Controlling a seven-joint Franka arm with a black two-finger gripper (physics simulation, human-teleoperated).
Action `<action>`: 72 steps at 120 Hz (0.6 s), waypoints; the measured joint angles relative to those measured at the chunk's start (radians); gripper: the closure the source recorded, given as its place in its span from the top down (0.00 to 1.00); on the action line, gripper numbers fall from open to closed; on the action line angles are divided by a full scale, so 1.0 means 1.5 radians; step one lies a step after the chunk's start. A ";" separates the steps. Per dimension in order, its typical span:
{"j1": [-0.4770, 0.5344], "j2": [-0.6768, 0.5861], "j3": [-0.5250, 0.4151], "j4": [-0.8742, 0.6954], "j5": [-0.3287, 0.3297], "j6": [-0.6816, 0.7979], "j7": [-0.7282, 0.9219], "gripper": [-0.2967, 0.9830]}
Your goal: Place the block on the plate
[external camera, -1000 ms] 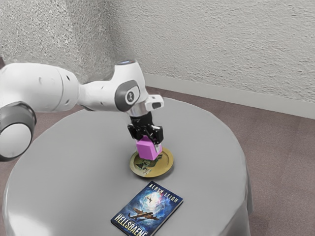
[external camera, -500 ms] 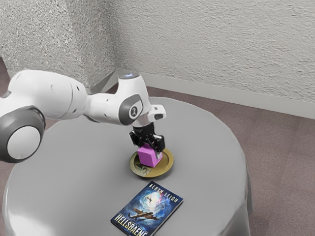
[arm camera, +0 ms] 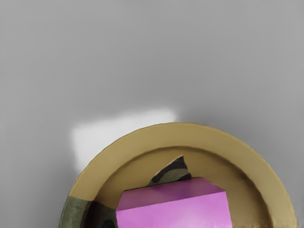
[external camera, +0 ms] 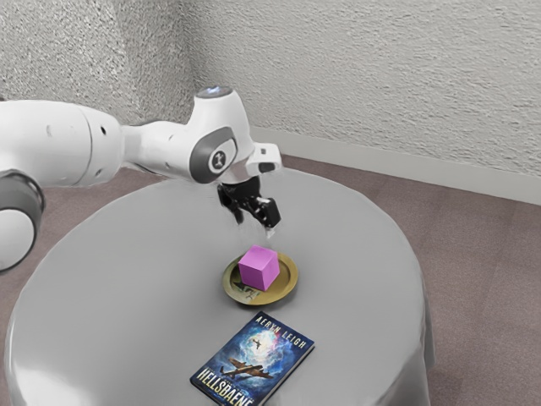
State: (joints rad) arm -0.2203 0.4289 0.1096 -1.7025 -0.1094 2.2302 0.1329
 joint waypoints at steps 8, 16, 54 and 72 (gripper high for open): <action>-0.001 -0.008 0.002 0.021 0.006 -0.020 0.019 0.76; -0.001 -0.019 0.003 0.031 0.015 -0.042 0.037 0.76; -0.021 -0.091 -0.004 0.092 0.110 -0.186 0.097 0.77; -0.022 -0.091 -0.005 0.118 0.119 -0.239 0.116 0.77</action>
State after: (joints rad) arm -0.2532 0.2926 0.1028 -1.5250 0.0694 1.8714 0.3067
